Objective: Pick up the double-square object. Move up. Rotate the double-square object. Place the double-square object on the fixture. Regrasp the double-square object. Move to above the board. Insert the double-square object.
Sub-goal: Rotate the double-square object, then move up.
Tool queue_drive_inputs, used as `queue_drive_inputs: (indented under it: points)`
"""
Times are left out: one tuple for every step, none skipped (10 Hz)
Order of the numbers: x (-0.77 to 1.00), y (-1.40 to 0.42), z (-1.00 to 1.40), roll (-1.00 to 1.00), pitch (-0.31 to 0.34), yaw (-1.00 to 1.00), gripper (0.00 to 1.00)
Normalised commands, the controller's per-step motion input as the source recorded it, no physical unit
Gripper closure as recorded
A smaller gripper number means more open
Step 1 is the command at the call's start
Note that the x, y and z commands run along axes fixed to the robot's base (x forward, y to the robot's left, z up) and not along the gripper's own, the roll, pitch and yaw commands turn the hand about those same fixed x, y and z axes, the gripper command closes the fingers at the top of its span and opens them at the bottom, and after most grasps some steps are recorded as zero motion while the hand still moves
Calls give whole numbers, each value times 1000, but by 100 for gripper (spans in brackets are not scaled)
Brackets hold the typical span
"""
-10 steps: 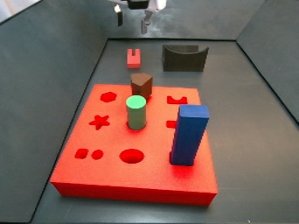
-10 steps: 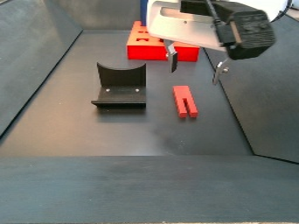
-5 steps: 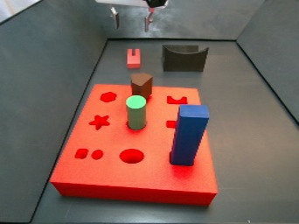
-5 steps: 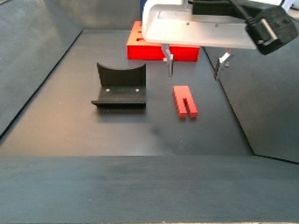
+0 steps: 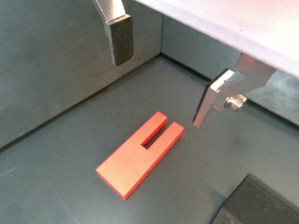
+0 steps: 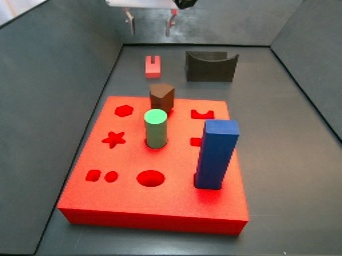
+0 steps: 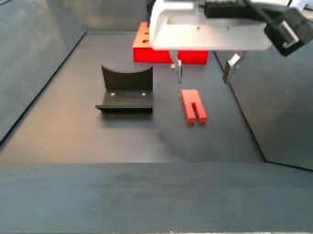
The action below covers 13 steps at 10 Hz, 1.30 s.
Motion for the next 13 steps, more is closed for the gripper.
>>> queue_drive_inputs:
  points:
    - [15,1,-1000,-4,-23,-48,0]
    - [23,4,-1000,-19,-31,-35,0]
    - [27,4,-1000,-28,-31,-28,0]
    - [39,7,-1000,-47,-32,-12,0]
    - [50,11,-929,-64,-29,3,0]
    - [52,10,-802,-76,-29,11,0]
    - [51,10,-723,-83,-29,15,0]
    - [46,9,-570,-94,-36,21,0]
    - [42,11,-425,-104,-42,25,0]
    - [42,10,-320,-110,-47,26,0]
    - [40,9,-251,-116,-50,28,0]
    - [0,0,0,0,0,0,100]
    - [0,0,833,0,0,0,100]
